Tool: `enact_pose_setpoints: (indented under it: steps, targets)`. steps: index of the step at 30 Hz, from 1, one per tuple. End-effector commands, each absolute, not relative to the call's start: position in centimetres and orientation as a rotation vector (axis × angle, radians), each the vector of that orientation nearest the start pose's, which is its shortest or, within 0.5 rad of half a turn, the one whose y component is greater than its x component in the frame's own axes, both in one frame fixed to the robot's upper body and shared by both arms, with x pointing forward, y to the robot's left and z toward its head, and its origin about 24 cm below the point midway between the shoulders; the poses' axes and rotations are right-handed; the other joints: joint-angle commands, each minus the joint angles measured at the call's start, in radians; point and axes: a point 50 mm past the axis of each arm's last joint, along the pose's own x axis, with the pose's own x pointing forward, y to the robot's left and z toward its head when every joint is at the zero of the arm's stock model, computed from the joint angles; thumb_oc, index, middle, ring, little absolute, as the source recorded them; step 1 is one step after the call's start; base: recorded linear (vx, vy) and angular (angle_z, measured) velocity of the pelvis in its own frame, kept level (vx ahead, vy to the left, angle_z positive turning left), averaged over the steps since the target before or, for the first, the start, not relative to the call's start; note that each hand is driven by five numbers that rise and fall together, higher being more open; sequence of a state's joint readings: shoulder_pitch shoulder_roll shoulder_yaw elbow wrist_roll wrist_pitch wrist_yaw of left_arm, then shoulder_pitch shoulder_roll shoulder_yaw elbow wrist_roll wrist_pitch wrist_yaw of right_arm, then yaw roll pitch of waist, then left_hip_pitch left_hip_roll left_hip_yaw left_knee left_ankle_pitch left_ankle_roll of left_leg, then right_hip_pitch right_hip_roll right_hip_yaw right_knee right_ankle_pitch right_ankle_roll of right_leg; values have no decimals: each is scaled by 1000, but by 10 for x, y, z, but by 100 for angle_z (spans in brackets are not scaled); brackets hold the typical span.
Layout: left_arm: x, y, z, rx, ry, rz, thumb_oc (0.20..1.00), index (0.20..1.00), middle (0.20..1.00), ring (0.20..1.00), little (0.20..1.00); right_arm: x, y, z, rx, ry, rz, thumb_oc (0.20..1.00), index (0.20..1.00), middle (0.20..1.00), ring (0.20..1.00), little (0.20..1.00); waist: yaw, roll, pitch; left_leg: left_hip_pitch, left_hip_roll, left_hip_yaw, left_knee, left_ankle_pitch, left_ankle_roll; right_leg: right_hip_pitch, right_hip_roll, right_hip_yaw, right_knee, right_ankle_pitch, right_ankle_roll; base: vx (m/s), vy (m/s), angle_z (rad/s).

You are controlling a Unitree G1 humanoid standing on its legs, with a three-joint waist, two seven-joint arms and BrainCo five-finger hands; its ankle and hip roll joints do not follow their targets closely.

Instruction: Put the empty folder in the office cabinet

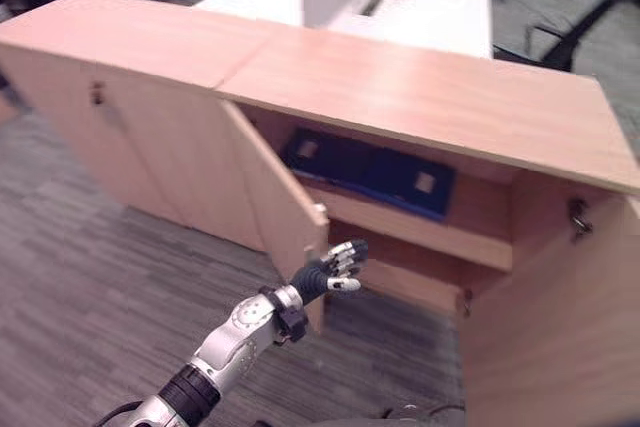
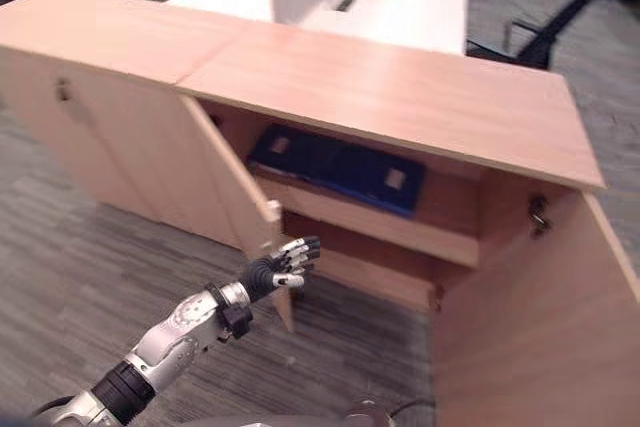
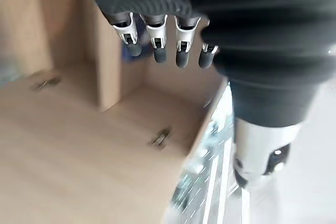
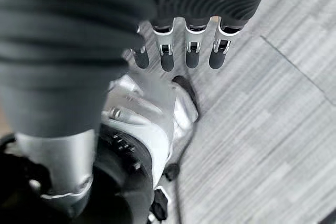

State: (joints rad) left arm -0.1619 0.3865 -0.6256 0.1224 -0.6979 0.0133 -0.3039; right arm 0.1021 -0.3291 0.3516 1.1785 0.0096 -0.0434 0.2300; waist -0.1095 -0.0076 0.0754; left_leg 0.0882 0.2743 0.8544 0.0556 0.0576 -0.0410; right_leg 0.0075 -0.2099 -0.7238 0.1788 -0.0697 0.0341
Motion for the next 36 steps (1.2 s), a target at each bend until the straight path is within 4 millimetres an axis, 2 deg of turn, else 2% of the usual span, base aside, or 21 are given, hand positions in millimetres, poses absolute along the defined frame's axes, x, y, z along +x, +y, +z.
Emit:
enact_pose_setpoints:
  steps: [1, 2, 6, 9, 10, 11, 13, 15, 16, 17, 18, 20, 21, 22, 23, 28, 31, 36]
  targets:
    - [238, 57, 52, -227, 84, -976, 1000, 1000, 1000, 1000, 1000, 74, -186, -171, -323, 1269, 375, 1000, 1000, 1000, 1000, 1000, 1, -49, -11, -36, -19, -42, -39, -3, -17, 43, -39, 28, -111, 77, 97, 80, -380, -84]
    - [240, 51, 54, -206, 72, -1003, 1000, 1000, 1000, 1000, 1000, 78, -184, -170, -337, 1247, 390, 1000, 1000, 1000, 1000, 1000, -18, -44, -16, -25, 14, -30, -32, 2, -30, 41, 7, 56, -128, 52, 73, 69, -280, -83]
    - [240, 48, 52, -215, 83, -1019, 1000, 1000, 1000, 1000, 1000, 81, -186, -169, -353, 1232, 395, 1000, 1000, 1000, 1000, 1000, -31, -37, -20, -13, 49, -20, -5, -2, -41, 38, 45, 90, -126, 22, 47, 73, -199, -42]
    - [240, 53, 45, -183, 117, -1016, 1000, 1000, 1000, 1000, 1000, 80, -189, -169, -370, 1232, 402, 1000, 1000, 1000, 1000, 1000, -46, -37, -19, -19, 111, -31, 75, -21, -56, 40, 95, 141, -110, -25, 8, 99, -238, -39]
    - [240, 57, 45, -183, 115, -1002, 1000, 1000, 1000, 1000, 1000, 86, -189, -167, -378, 1193, 408, 1000, 1000, 1000, 1000, 1000, -49, -39, -19, -17, 130, -37, 98, -27, -58, 44, 111, 155, -111, -40, -7, 103, -180, -30]
    - [238, 62, 40, -183, 136, -995, 1000, 1000, 1000, 1000, 1000, 85, -194, -166, -382, 1191, 395, 1000, 1000, 1000, 1000, 1000, -48, -42, -15, -21, 145, -51, 136, -35, -60, 52, 125, 172, -117, -52, -17, 117, -156, -35]
    - [240, 69, 36, -178, 153, -968, 1000, 1000, 1000, 1000, 1000, 87, -202, -166, -399, 1211, 358, 1000, 1000, 1000, 1000, 1000, -32, -42, -12, -55, 160, -112, 227, -10, -89, 67, 149, 198, -131, -73, -29, 117, -99, -45]
    - [238, 77, 29, -173, 177, -934, 1000, 1000, 1000, 1000, 1000, 92, -206, -165, -407, 1211, 347, 1000, 1000, 1000, 1000, 1000, -19, -44, -13, -92, 122, -173, 254, -30, -87, 64, 156, 225, -154, -59, -24, 7, 59, -53]
    - [233, 88, 22, -147, 200, -915, 1000, 1000, 1000, 1000, 1000, 96, -207, -164, -411, 1208, 345, 1000, 1000, 1000, 1000, 1000, -3, -46, -18, -113, 57, -222, 222, -96, -60, 44, 148, 259, -173, -27, 0, -56, 148, -70]
    - [233, 88, 22, -146, 200, -914, 1000, 1000, 1000, 1000, 1000, 96, -207, -164, -410, 1208, 346, 1000, 1000, 1000, 1000, 1000, -2, -48, -20, -112, 53, -217, 220, -96, -56, 41, 145, 261, -173, -24, 1, -66, 182, -74]
    - [231, 94, 20, -138, 206, -904, 1000, 1000, 1000, 1000, 1000, 98, -209, -163, -416, 1206, 344, 1000, 1000, 1000, 1000, 1000, 11, -49, -19, -129, 18, -262, 201, -120, -47, 33, 142, 282, -177, -16, 12, -22, 111, -78]
    - [228, 99, 16, -134, 223, -896, 1000, 1000, 1000, 1000, 1000, 97, -210, -163, -430, 1218, 353, 1000, 1000, 1000, 1000, 1000, 34, -48, -18, -158, -42, -369, 154, -121, -45, 23, 145, 320, -177, -8, 27, 15, 124, -121]
    - [226, 97, 14, -143, 235, -910, 1000, 1000, 1000, 1000, 1000, 96, -214, -163, -423, 1228, 339, 1000, 1000, 1000, 1000, 1000, 30, -49, -19, -161, -47, -380, 145, -114, -49, 24, 142, 331, -178, -5, 33, 59, 153, -173]
    - [224, 96, 11, -146, 248, -920, 1000, 1000, 1000, 1000, 1000, 87, -210, -166, -388, 1260, 339, 1000, 1000, 1000, 1000, 1000, 6, -36, -30, -109, -56, -333, 75, -100, -47, 19, 142, 336, -175, 4, 45, 49, 118, -133]
    - [224, 96, 11, -146, 249, -920, 1000, 1000, 1000, 1000, 1000, 87, -210, -167, -388, 1261, 339, 1000, 1000, 1000, 1000, 1000, 9, -36, -30, -103, -59, -329, 67, -97, -46, 19, 141, 339, -175, 4, 46, 33, 158, -87]
    - [220, 95, 10, -166, 255, -930, 1000, 1000, 1000, 1000, 1000, 55, -213, -172, -332, 1371, 296, 1000, 1000, 1000, 1000, 1000, -40, -3, -59, -33, -128, -292, -54, -78, -24, 3, 121, 371, -187, 38, 74, 15, 171, -23]
    - [216, 95, 6, -169, 275, -940, 1000, 1000, 1000, 1000, 1000, 38, -217, -174, -306, 1432, 257, 1000, 1000, 1000, 1000, 1000, -66, 9, -66, -9, -148, -275, -97, -68, -16, -1, 110, 377, -186, 49, 85, 4, 132, -42]
    - [212, 94, 3, -179, 290, -949, 1000, 1000, 1000, 1000, 1000, 20, -231, -173, -265, 1489, 136, 1000, 1000, 1000, 1000, 1000, -112, 25, -67, 8, -177, -252, -132, -73, 5, -30, 94, 408, -189, 79, 107, -16, 111, -20]
